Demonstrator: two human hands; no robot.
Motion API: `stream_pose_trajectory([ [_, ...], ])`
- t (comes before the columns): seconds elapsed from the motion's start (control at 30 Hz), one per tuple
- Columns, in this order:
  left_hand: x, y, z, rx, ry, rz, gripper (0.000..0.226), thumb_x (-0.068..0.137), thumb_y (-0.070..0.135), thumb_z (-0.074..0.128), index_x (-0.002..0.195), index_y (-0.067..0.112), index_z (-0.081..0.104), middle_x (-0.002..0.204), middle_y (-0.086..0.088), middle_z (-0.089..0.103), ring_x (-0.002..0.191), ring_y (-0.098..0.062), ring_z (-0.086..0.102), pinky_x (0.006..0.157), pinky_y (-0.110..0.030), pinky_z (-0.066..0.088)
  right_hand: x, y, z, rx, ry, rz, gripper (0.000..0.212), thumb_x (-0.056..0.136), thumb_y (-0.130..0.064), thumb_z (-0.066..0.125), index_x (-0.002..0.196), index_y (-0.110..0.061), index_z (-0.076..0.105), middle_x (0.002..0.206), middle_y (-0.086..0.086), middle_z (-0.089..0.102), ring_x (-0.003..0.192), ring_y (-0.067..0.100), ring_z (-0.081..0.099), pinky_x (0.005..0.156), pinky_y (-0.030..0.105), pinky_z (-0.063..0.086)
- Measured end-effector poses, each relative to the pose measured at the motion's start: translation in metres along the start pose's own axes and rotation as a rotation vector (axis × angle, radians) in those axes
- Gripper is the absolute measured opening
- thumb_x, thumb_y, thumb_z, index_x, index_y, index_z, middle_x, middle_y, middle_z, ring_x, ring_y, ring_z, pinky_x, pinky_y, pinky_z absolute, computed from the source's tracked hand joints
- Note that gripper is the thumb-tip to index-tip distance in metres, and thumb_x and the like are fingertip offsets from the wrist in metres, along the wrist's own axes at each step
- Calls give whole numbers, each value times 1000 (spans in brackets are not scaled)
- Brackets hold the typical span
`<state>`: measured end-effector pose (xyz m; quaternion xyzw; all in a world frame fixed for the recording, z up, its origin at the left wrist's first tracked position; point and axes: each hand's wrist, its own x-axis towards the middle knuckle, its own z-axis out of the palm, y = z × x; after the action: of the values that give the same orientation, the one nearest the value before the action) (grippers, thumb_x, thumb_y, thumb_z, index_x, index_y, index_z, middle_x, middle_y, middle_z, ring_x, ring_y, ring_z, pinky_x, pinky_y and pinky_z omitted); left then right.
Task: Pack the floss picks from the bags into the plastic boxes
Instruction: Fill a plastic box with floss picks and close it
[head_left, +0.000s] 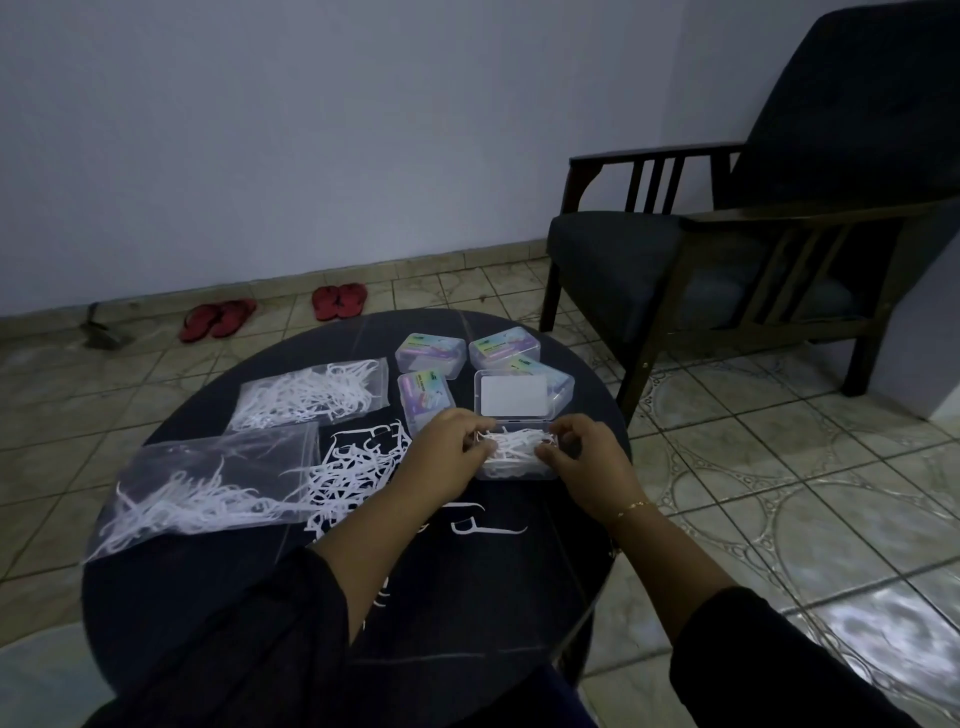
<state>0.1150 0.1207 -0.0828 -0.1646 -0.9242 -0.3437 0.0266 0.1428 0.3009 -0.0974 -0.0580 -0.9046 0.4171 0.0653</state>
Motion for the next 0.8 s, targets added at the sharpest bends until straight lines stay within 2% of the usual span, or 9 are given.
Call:
stream_pose_trajectory([
  [0.17, -8, -6, -7, 13, 14, -18, 28, 96, 25, 53, 121, 19, 63, 116, 3, 56, 99, -5, 50, 82, -16, 32, -4, -1, 1, -56, 24, -28, 38, 88, -34, 63, 122, -20, 55, 117, 2, 48, 101, 12, 48, 89, 26, 43],
  [0.23, -13, -13, -14, 69, -20, -12, 27, 97, 22, 50, 120, 21, 64, 117, 3, 59, 106, -8, 52, 87, -20, 36, -11, -3, 2, -199, 97, -102, 38, 88, -36, 62, 123, -22, 56, 119, 1, 49, 109, 16, 44, 92, 28, 40],
  [0.33, -21, -20, -29, 165, -75, -12, 31, 95, 16, 47, 119, 23, 65, 119, 5, 61, 110, -12, 55, 97, -28, 40, -24, -10, 5, -342, 162, -279, 30, 86, -34, 63, 114, -23, 63, 115, 1, 51, 107, 18, 44, 86, 29, 37],
  [0.4, -26, -24, -40, 290, -131, 17, 34, 93, 16, 47, 119, 26, 65, 121, 7, 61, 114, -11, 53, 102, -35, 36, -33, -19, 7, -370, 127, -409, 23, 84, -30, 65, 105, -22, 69, 107, 1, 55, 102, 19, 47, 81, 29, 37],
  [0.47, -31, -25, -49, 429, -195, 53, 35, 90, 19, 49, 121, 30, 63, 125, 11, 60, 119, -10, 48, 104, -36, 30, -41, -28, 7, -422, 54, -521, 19, 84, -30, 64, 100, -22, 71, 102, 0, 56, 99, 20, 50, 78, 30, 39],
  [0.53, -38, -24, -60, 522, -250, 72, 38, 87, 25, 54, 122, 34, 61, 128, 15, 57, 122, -10, 44, 103, -35, 25, -49, -38, 5, -510, -82, -565, 24, 88, -34, 56, 106, -26, 70, 106, -2, 54, 104, 18, 47, 84, 30, 38],
  [0.67, -49, -26, -78, 662, -372, 73, 52, 81, 36, 63, 131, 37, 51, 138, 13, 46, 129, -13, 33, 105, -38, 20, -54, -47, 3, -692, -295, -511, 33, 91, -37, 48, 120, -31, 62, 120, -2, 47, 116, 19, 39, 95, 31, 32],
  [0.8, -52, -34, -76, 724, -339, 32, 54, 83, 47, 64, 134, 38, 47, 142, 9, 41, 132, -16, 28, 107, -40, 18, -53, -49, 14, -717, -303, -460, 29, 96, -32, 47, 120, -28, 64, 123, 0, 48, 118, 21, 39, 100, 33, 33],
])
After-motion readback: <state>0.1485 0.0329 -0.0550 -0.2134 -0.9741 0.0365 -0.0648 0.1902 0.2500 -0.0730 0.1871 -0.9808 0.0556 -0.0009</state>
